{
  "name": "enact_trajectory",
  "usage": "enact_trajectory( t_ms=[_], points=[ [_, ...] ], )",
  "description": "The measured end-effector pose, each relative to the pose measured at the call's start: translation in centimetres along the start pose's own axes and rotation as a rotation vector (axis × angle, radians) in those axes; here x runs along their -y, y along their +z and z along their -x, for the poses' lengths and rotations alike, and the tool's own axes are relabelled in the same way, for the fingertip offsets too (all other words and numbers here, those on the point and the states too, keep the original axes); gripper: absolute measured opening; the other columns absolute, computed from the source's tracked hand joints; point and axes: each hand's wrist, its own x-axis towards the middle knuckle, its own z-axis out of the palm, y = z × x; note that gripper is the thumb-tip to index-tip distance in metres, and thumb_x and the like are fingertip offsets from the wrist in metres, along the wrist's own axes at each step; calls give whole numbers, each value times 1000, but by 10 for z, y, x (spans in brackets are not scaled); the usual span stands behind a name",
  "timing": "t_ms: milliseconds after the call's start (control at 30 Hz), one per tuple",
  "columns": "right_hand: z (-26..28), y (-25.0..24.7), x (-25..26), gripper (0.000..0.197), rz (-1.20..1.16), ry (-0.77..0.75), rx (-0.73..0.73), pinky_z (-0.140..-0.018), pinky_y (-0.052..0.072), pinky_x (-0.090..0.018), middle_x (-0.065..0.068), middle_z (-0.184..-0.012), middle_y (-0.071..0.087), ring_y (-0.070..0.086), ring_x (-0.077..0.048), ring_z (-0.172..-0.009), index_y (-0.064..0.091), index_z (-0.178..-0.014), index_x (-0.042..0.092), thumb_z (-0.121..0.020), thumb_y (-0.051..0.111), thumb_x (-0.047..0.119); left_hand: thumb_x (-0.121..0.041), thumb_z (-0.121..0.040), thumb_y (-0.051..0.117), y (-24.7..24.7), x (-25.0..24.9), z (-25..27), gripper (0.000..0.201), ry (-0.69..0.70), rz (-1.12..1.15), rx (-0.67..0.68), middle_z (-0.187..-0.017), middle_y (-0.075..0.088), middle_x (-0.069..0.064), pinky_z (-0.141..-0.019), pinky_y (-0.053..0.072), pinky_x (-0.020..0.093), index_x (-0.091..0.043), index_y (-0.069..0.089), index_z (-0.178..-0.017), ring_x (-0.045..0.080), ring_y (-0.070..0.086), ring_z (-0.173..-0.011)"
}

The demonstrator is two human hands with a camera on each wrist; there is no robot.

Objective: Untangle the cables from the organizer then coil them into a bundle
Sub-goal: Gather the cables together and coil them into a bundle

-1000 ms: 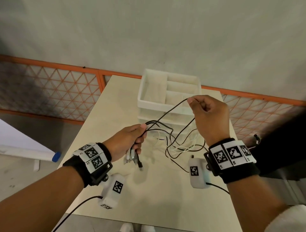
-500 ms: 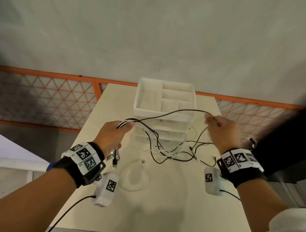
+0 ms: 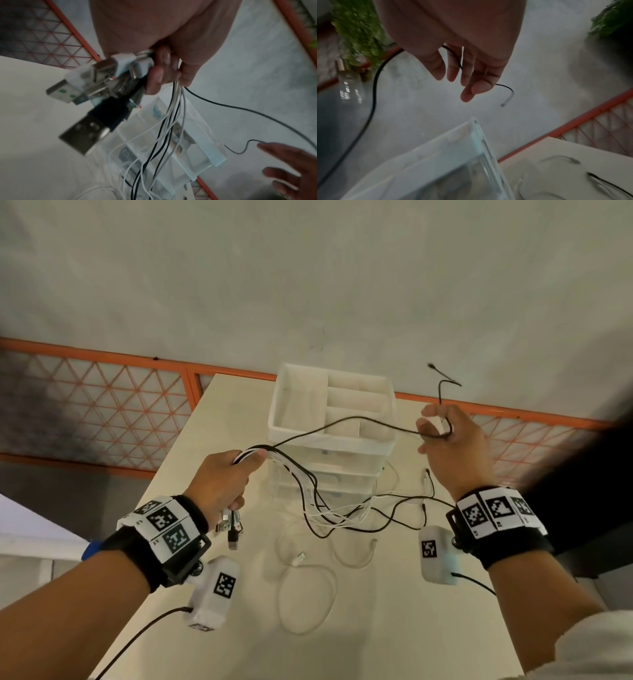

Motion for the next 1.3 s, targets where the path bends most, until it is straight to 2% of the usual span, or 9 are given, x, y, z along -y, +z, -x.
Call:
enact_trajectory(
  t_ms=[200,300,400,467,633,867,1000,1167,1300],
  points=[
    [28,17,-62,75,496,332,593,-99,46,-34,-10,-149,52,54,-31,-130,34,-154,26,-87,66,18,-36,-95,62,-5,-9,9,36,78,-70,113,-45,32,-3,-45,28,26,-6,59,-75,14,25,-39],
    [46,23,-27,54,341,202,552,-89,51,-27,2,-103,73,67,-16,-106,55,-139,27,-87,71,31,-39,-95,61,-4,-15,16,37,121,-105,181,-49,32,-2,-48,29,28,-5,62,-79,14,26,-41],
    [63,38,26,65,83,19,589,-59,44,-16,8,-59,64,60,-3,-55,45,-137,50,-81,79,45,-45,-97,54,9,-23,28,44,166,-142,308,-50,31,-4,-48,27,29,-4,66,-84,14,25,-44],
    [75,55,48,62,-42,-6,662,-53,44,-17,5,-55,61,56,-4,-46,46,-132,53,-80,80,47,-45,-100,47,20,-29,37,49,194,-139,398,-50,30,-6,-47,24,28,-3,68,-86,13,23,-45],
    [82,81,14,15,113,262,877,-47,51,-29,-1,-54,66,57,-16,-40,67,-88,17,-92,68,32,-37,-102,47,16,-34,45,49,259,-118,398,-51,29,-6,-44,22,22,1,72,-85,11,22,-45],
    [74,72,-33,25,132,200,167,-84,51,-31,6,-89,69,68,-25,-90,70,-112,27,-89,66,18,-43,-100,49,-17,8,30,38,121,-573,389,-57,46,-5,-48,34,20,-21,77,-87,9,38,-46],
    [102,92,-55,59,239,199,581,-94,54,-37,5,-107,72,69,-24,-97,45,-140,39,-88,70,25,-33,-102,48,-8,37,19,40,24,-702,197,-73,58,5,-58,37,28,-9,75,-85,21,51,-65],
    [157,113,-60,28,357,-25,893,-89,51,-31,13,-101,70,62,-9,-87,67,-112,33,-85,71,39,-32,-102,46,3,44,19,40,2,-523,126,-68,52,4,-54,33,31,-11,70,-78,21,45,-61],
    [191,133,-57,38,451,-124,1093,-95,50,-32,10,-114,64,58,-11,-99,70,-111,30,-79,75,51,-36,-96,58,8,42,21,38,-9,-426,188,-60,38,3,-61,29,31,-8,54,-70,18,32,-52]
  ],
)
